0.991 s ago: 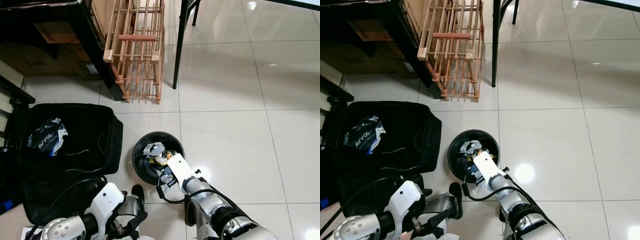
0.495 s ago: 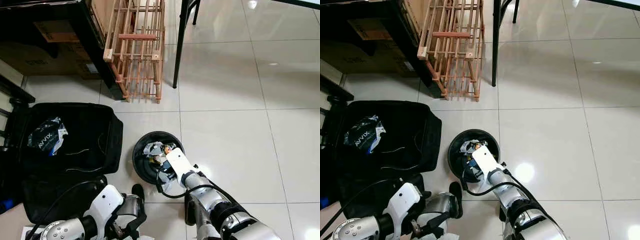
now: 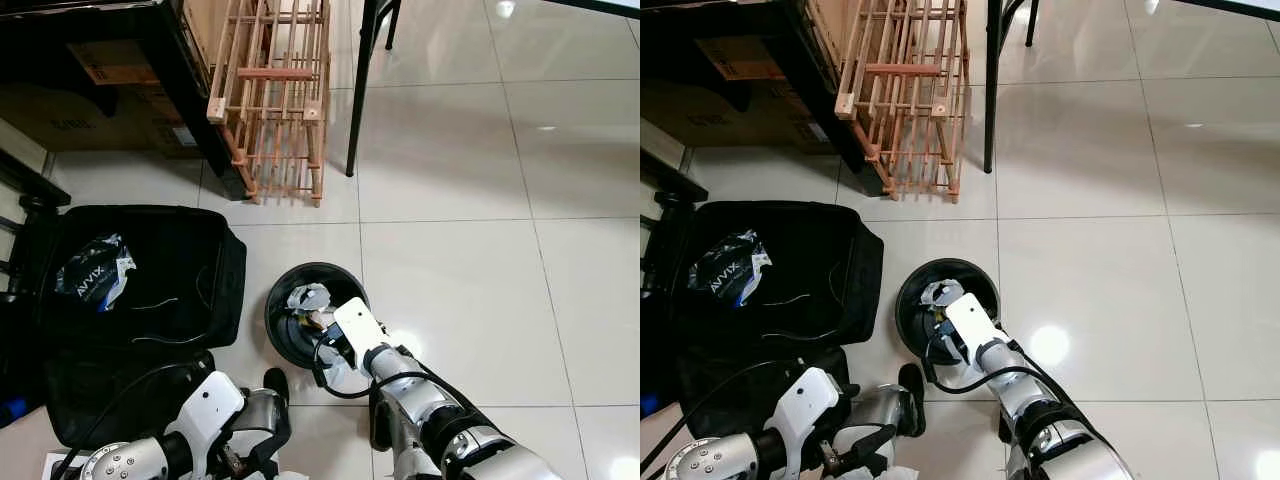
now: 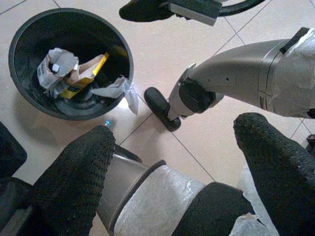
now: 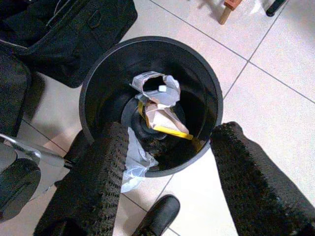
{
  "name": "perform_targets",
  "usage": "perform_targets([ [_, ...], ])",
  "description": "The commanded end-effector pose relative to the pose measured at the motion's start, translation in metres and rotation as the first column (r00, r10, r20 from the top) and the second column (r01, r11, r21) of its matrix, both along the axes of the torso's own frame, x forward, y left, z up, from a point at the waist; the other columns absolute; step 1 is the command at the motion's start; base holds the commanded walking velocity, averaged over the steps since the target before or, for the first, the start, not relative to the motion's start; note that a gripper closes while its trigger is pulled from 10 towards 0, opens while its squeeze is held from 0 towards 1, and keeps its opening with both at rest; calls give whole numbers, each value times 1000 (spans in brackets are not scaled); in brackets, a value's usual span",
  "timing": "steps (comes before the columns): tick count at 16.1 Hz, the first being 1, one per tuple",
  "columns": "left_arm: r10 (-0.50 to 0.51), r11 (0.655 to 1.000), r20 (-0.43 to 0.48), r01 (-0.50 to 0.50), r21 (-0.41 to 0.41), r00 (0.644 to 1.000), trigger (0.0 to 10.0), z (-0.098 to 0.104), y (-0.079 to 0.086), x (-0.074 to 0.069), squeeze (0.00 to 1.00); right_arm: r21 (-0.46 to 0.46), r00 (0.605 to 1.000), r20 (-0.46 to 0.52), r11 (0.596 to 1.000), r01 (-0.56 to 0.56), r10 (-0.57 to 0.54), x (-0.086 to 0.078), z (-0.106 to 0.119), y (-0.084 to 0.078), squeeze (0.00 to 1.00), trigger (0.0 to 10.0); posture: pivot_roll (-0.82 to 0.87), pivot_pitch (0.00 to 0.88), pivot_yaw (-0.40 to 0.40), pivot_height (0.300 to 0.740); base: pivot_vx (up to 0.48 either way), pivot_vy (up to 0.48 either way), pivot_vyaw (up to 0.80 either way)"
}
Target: Picking trash to rubbish bin
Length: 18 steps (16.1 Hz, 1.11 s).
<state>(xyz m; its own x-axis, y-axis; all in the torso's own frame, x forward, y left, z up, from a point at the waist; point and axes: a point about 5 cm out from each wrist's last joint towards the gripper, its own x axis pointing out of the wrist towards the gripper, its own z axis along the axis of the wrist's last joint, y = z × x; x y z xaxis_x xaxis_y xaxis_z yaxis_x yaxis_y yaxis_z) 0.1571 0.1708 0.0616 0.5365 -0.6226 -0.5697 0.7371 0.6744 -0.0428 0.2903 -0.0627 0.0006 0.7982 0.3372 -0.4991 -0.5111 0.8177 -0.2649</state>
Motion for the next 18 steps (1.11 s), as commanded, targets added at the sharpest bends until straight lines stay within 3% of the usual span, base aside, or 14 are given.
perform_targets([
  [1, -2, 1000, -43, 3, 16, 999, 10000, -8, 3, -7, 0, 3, 998, -55, 1000, -2, 2, -12, -12, 1, 1000, 10000, 264, 444, 63, 740, 0, 0, 0],
  [5, -5, 1000, -36, 5, 15, 999, 10000, -9, 2, -4, 0, 6, 999, -36, 1000, 3, -3, -10, -10, 0, 1000, 10000, 259, 432, 62, 740, 0, 0, 0],
  [6, -4, 1000, -19, 4, 6, 1000, 10000, -7, 0, 1, 0, 5, 1000, 9, 1000, 22, -22, -4, -4, -6, 937, 10000, 249, 416, 59, 740, 0, 0, 0],
  [8, -5, 1000, 2, 5, -4, 1000, 10000, -6, -2, 9, 0, 10, 998, 46, 999, 48, -49, 2, 2, -13, 675, 10000, 233, 391, 54, 740, 0, 0, 0],
  [9, -5, 1000, 27, 5, -11, 1000, 10000, -5, -5, 20, 0, 24, 992, 100, 997, 78, -80, 9, 10, -22, 0, 10000, 216, 365, 49, 740, 0, 0, 0],
  [13, 11, 999, 99, -8, -32, 995, 10000, -2, -12, 50, 0, 117, 952, 219, 975, 190, -212, 14, 28, -44, 0, 10000, 184, 276, 52, 740, 0, 0, 0],
  [15, 16, 999, 119, -11, -37, 993, 10000, -1, -14, 59, 0, 146, 934, 254, 964, 222, -253, 16, 36, -50, 0, 10000, 165, 240, 56, 740, 0, 0, 0],
  [18, 52, 997, 186, -41, -62, 981, 10000, 2, -20, 83, 0, 220, 859, 341, 921, 321, -381, 23, 62, -71, 0, 10000, 117, 166, 61, 740, 0, 0, 0],
])
